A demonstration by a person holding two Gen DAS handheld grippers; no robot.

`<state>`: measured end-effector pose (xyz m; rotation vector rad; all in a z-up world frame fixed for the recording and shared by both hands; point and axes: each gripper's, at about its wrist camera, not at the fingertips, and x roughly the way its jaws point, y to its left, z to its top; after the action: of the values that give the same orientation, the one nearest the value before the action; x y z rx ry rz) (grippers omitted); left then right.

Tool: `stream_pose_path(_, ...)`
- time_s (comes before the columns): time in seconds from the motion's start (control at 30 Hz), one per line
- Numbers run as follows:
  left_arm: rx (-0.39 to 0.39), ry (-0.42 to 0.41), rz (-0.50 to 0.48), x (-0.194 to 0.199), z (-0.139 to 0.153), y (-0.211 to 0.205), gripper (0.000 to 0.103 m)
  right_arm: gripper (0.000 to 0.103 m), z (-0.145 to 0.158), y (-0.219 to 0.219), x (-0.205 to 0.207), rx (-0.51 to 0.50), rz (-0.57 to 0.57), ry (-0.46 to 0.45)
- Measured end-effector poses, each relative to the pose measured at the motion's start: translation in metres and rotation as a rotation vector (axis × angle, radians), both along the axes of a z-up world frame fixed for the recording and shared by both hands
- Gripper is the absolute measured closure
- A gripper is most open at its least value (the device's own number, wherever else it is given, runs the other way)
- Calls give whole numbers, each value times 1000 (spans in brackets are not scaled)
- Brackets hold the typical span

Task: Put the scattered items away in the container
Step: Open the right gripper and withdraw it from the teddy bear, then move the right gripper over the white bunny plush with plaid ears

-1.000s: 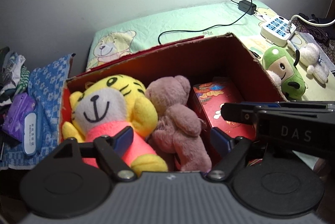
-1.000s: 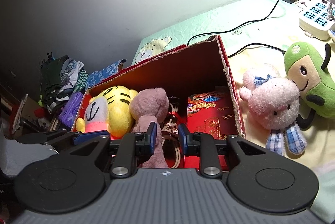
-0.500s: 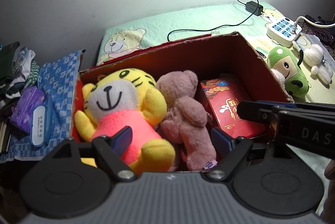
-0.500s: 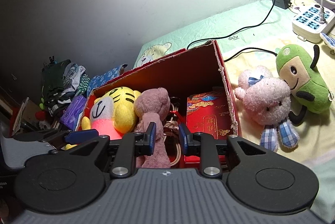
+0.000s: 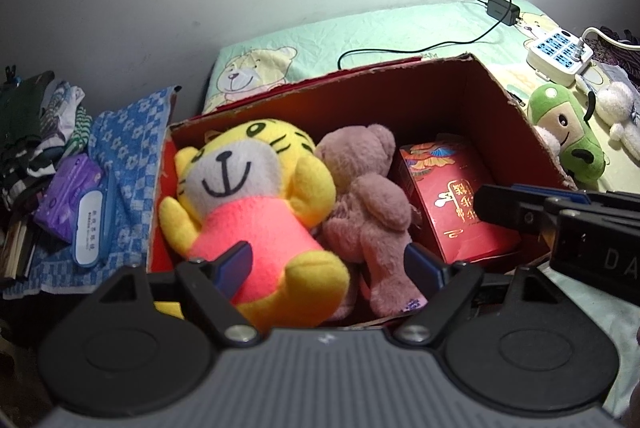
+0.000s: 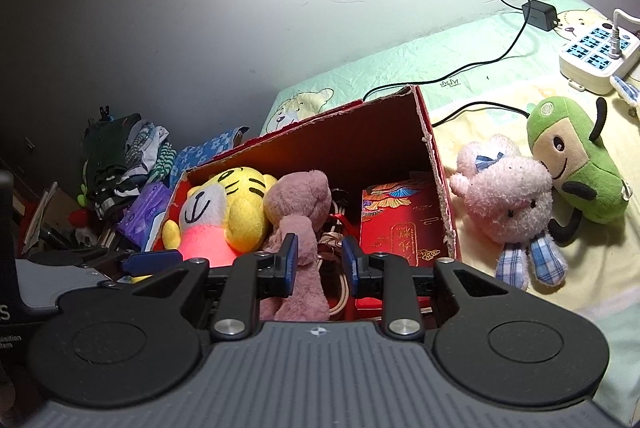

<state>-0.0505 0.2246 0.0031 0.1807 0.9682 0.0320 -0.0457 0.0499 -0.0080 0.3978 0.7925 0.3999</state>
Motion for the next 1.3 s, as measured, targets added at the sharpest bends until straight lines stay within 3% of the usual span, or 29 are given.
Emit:
stream_pose_path(0.37,57,0,81,-3,4,-2,14,76,-1,-9,-5,28,7,-20)
stream_pose_path(0.87,80,11,219,-16,14,-25,13,76,3,-27,3,60,140,-32)
stream_pose_path(1.3,93,1,220,-19,27,-80,9,75,4,-75,5,121,176,-38)
